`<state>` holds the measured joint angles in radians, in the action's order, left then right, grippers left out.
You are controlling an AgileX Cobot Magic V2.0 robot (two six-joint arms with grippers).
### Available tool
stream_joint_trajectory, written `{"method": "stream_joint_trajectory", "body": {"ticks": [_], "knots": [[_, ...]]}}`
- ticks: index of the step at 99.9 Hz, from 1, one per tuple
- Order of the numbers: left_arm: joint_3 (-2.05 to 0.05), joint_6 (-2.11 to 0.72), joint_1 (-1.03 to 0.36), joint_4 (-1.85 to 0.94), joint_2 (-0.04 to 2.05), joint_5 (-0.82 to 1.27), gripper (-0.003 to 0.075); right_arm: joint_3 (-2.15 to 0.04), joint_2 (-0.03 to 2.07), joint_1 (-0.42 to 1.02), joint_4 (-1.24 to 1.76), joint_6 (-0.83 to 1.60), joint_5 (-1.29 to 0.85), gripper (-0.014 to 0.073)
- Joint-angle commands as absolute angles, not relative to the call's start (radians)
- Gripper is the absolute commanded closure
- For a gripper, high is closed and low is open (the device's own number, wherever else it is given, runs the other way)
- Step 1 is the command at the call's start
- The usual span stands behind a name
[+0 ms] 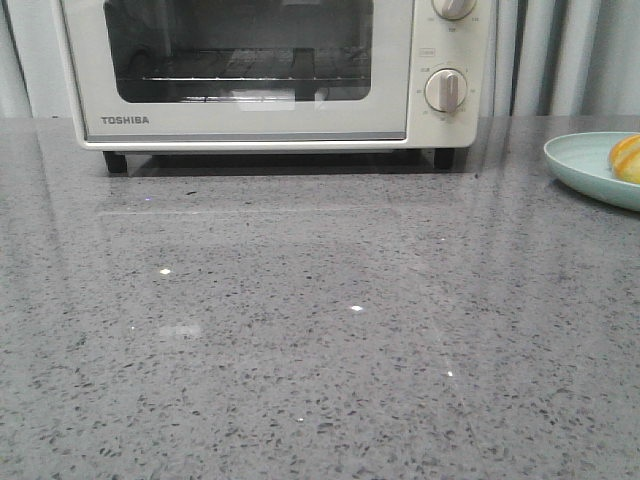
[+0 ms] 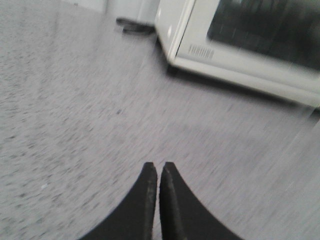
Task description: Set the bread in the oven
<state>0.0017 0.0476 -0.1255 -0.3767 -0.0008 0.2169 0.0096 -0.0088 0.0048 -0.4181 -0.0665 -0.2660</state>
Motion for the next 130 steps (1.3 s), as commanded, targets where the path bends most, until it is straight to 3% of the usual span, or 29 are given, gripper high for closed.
{"method": "stream_joint_trajectory", "body": {"ticks": [1,18,25,37,43,57,84,130], "knots": [[0.024,0.055,-0.123,-0.546,-0.027,0.052,0.0741,0.035,-0.028,0.0,-0.586,-0.065,-0.037,0.0641],[0.024,0.055,-0.123,-0.684,-0.027,-0.011,0.0741,0.035,-0.028,0.0,-0.582,-0.065,0.341,0.0641],[0.022,0.055,-0.123,-0.764,-0.027,-0.011,0.0741,0.035,-0.028,0.0,-0.538,-0.079,0.386,0.0641],[0.016,0.055,-0.125,-0.872,-0.027,0.0,0.0741,0.012,-0.028,0.0,-0.253,-0.335,0.176,0.0641],[0.003,0.049,-0.132,-0.87,-0.027,0.02,0.0741,-0.008,-0.028,0.0,-0.085,-0.34,0.061,0.0641],[-0.083,-0.071,-0.153,-0.828,0.013,0.094,0.0742,-0.046,-0.028,0.0,0.128,-0.34,0.104,0.0641],[-0.429,-0.48,-0.231,-0.753,0.387,0.307,0.0741,-0.263,0.111,0.0,0.132,-0.281,-0.181,0.0641],[-0.93,-0.678,-0.329,-0.753,0.972,0.313,0.0668,-0.387,0.271,0.0,0.132,-0.186,-0.236,0.0641]]}}
